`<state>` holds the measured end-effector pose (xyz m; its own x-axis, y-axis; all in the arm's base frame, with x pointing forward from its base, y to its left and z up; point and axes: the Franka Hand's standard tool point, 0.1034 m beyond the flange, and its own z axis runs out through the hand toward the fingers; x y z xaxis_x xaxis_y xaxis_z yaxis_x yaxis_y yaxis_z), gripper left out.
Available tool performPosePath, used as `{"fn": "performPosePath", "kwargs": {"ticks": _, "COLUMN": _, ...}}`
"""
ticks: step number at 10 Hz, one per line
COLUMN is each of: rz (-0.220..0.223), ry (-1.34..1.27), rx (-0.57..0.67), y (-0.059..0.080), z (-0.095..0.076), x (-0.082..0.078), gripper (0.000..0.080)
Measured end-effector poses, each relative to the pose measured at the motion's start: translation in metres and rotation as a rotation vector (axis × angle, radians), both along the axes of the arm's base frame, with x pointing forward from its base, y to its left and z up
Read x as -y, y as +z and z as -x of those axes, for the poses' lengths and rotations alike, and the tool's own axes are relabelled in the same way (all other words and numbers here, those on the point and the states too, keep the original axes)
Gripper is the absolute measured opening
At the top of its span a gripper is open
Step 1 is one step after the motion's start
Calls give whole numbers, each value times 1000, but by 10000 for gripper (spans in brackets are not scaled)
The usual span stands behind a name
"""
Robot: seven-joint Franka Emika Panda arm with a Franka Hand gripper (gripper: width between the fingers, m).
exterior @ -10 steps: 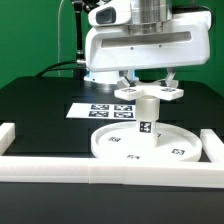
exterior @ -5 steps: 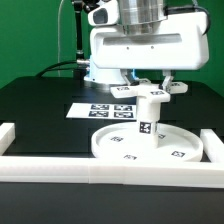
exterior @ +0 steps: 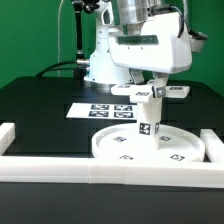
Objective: Assemble round table
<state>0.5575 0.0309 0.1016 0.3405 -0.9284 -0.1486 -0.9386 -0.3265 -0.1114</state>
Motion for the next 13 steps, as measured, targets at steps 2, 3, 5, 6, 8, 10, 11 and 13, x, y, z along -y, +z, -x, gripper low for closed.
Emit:
{"fn": "performPosePath", "kwargs": {"ticks": 2, "rz": -8, "ry": -117, "rx": -21, "y": 0, "z": 0, "x": -1, "gripper": 452}}
{"fn": "performPosePath", "kwargs": {"ticks": 3, "rz": -11, "ry": -164, "rx": -29, "y": 0, "z": 0, "x": -1, "gripper": 452}}
{"fn": "performPosePath", "kwargs": {"ticks": 5, "rz": -45, "ry": -366, "rx": -36, "y": 1, "z": -4, "x": 0, "gripper": 452}}
{"fn": "performPosePath", "kwargs": {"ticks": 6, "rz": -59, "ry": -475, "rx": -39, "y": 0, "z": -5, "x": 0, "gripper": 452}}
{"fn": "performPosePath", "kwargs": {"ticks": 8, "rz": -92, "ry": -680, "rx": -58, "y": 1, "z": -6, "x": -3, "gripper": 452}}
{"fn": "performPosePath", "kwargs": {"ticks": 10, "rz": -102, "ry": -807, "rx": -75, "y": 1, "z": -7, "x": -3, "gripper": 452}}
{"fn": "performPosePath", "kwargs": {"ticks": 11, "rz": -103, "ry": -813, "rx": -76, "y": 1, "z": -7, "x": -3, "gripper": 452}}
{"fn": "performPosePath", "kwargs": {"ticks": 13, "rz": -102, "ry": -799, "rx": -75, "y": 0, "z": -6, "x": -4, "gripper": 591}}
